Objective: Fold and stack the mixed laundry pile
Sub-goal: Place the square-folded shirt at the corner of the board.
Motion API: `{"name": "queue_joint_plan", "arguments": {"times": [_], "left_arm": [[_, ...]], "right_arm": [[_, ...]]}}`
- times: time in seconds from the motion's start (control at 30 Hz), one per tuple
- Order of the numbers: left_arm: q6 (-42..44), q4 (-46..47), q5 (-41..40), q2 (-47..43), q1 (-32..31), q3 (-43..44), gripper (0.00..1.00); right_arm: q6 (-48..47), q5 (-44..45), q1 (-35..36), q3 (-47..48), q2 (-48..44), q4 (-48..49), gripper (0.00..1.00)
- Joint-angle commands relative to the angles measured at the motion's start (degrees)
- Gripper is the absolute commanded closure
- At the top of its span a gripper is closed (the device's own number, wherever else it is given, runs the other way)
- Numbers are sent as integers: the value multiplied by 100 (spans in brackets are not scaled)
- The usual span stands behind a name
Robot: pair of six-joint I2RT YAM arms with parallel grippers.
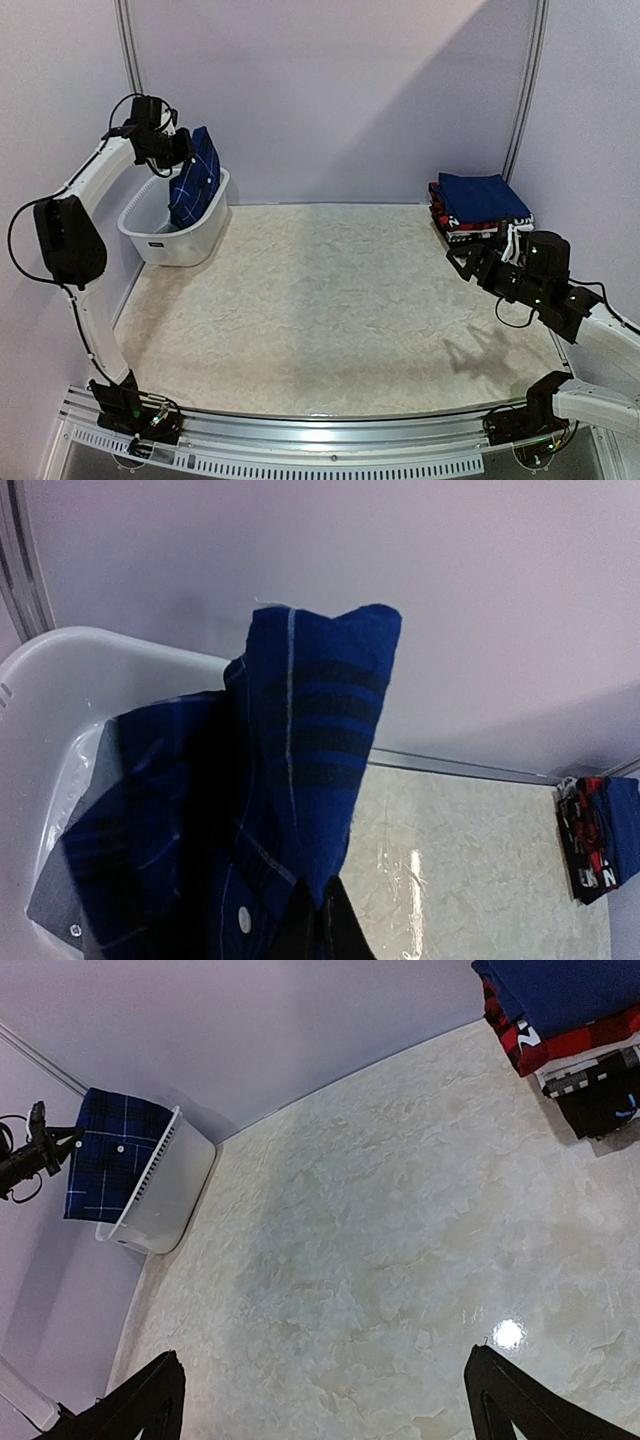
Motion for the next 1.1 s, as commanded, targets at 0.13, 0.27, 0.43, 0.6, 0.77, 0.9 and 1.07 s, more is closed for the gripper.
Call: {"name": "queue_joint_plan", "arguments": {"times": [0.13,0.27,0.43,0.6,0.77,0.9,1.07], "left_arm": [[264,268,182,-630,-219,-19,100],[376,323,275,-995,-371,-43,100],[699,285,171,-1372,-770,-64,100],[1172,-369,179,-1020,-1021,118,86],[1806,-598,404,-797,-1310,-376,31],[1729,-66,-535,-1020,-1339,-905,0],[1304,-380,-1454,-789,-1099,-586,5]], "right_arm": [[-9,-60,43,178,-44,-45,1],[-9,-78,42,185,-112,-90,1],[0,-79,40,203,-208,-119,1],[16,-126,40,168,-197,-79,1],[27,-62,40,131,-160,28,1],[-17,-133,41,213,13,-47,1],[-18,-85,43,139,34,-1,1]]}}
